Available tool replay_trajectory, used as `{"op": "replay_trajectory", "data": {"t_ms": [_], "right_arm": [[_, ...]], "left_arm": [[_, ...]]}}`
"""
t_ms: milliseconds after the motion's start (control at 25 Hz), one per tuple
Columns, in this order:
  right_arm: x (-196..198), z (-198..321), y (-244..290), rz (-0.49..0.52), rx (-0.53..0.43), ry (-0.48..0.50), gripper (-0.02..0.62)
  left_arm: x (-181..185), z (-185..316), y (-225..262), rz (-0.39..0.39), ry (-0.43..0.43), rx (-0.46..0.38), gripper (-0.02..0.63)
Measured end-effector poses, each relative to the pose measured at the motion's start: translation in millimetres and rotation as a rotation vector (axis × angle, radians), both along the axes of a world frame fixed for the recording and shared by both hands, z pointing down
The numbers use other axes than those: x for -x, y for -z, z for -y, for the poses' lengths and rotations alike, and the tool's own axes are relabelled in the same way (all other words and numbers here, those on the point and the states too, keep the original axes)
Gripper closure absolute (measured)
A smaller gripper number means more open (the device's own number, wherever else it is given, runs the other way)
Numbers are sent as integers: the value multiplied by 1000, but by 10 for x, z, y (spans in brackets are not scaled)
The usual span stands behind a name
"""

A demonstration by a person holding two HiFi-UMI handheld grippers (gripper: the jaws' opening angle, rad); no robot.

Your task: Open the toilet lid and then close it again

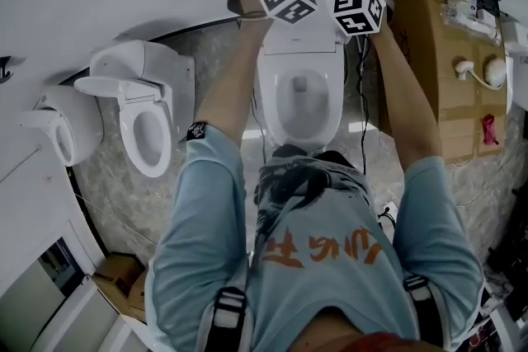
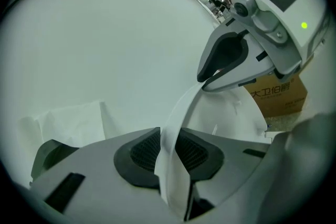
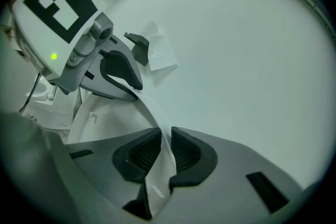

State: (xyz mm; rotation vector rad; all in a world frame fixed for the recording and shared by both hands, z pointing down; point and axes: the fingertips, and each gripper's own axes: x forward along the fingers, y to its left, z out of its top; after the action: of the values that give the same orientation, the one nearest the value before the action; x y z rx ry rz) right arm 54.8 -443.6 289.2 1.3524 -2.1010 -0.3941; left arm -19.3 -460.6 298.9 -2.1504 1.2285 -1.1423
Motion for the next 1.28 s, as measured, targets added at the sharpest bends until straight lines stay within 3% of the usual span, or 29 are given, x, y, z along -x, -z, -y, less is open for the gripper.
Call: {"op": "replay_trajectory", "data": {"t_ms": [200,320,400,560,680,880,1120,1280], "right_arm": [[6,-12,9,-5,-2,-5,523],[15,-85,6,-84,-30,-4,523],[-5,-166,28,-135,-65,-19,495],[-29,-511,228,-66,-134,-50,468],[-67,-919,322,-41,-157,-28,476],[-281,-1617,199,1,-157,-42,581],[-542,-2306,-76,160,-69,-98,581],[-588,-2734,-475,215,47,-38,583]], "left_arm": [[-18,-23,10,-63,28,23,501],[-51,-166,-6,-60,-17,87,406],[-21,-291,22,-58,-26,86,365],[99,-697,39,-34,-31,53,331],[174,-1157,-5,-72,-4,40,373],[277,-1939,-97,-203,122,27,548],[332,-2756,-281,-290,218,49,574],[211,-3271,-672,-269,199,132,578]]}}
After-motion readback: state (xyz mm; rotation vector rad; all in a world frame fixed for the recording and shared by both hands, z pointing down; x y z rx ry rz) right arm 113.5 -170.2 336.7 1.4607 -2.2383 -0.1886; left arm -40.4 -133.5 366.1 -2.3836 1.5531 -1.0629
